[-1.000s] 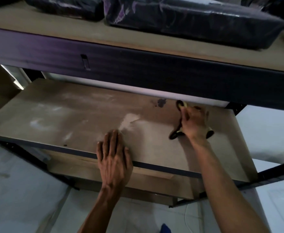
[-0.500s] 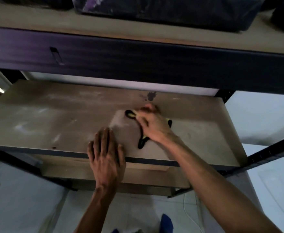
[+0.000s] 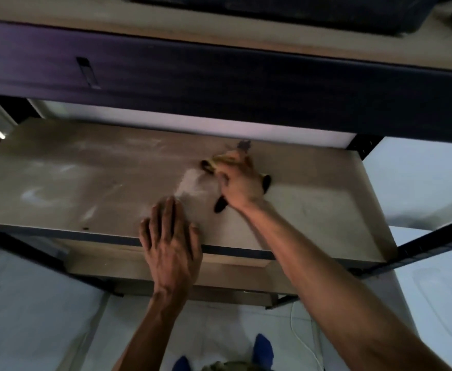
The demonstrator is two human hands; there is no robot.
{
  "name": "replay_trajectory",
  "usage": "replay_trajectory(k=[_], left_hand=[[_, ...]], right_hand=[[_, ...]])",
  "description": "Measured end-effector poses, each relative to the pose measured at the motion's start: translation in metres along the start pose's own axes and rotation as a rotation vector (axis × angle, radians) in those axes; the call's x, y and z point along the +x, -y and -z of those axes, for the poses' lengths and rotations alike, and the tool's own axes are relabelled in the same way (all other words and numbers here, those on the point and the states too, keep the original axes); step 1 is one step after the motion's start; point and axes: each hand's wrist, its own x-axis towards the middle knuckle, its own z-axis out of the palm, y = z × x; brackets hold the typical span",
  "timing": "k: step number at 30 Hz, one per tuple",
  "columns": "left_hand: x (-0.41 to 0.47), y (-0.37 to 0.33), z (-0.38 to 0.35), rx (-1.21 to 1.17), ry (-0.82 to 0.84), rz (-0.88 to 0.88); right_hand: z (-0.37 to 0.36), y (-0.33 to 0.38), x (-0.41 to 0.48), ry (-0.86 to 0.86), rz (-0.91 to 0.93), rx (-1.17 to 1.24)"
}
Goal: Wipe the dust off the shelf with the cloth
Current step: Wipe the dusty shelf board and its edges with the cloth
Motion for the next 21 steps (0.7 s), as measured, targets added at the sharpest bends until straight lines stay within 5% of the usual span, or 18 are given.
replay_trajectory(k=[3,5,8,12,21], left_hand=[[0.000,0.000,0.001,-0.009,-0.016,-0.007],[-0.001,0.001,0.002,-0.019,-0.017,-0.009],[-0.001,0.002,0.001,-0.005,0.013,0.003],[0.000,0.002,0.000,0.005,0.044,0.021],[0.000,0.000,0.001,0.008,0.038,0.015]], right_hand=[[-0.004,0.019,-0.001,0.079,0.097,0.036],[0.012,0.000,0.004,-0.060,0.061,0.057],[0.044,-0.071,0.017,-0.278,-0.201,-0.069],[0.048,-0.124,0.019,-0.219,-0.625,-0.238],[-0.003,0.007,0.017,0.184,0.119,-0.004]])
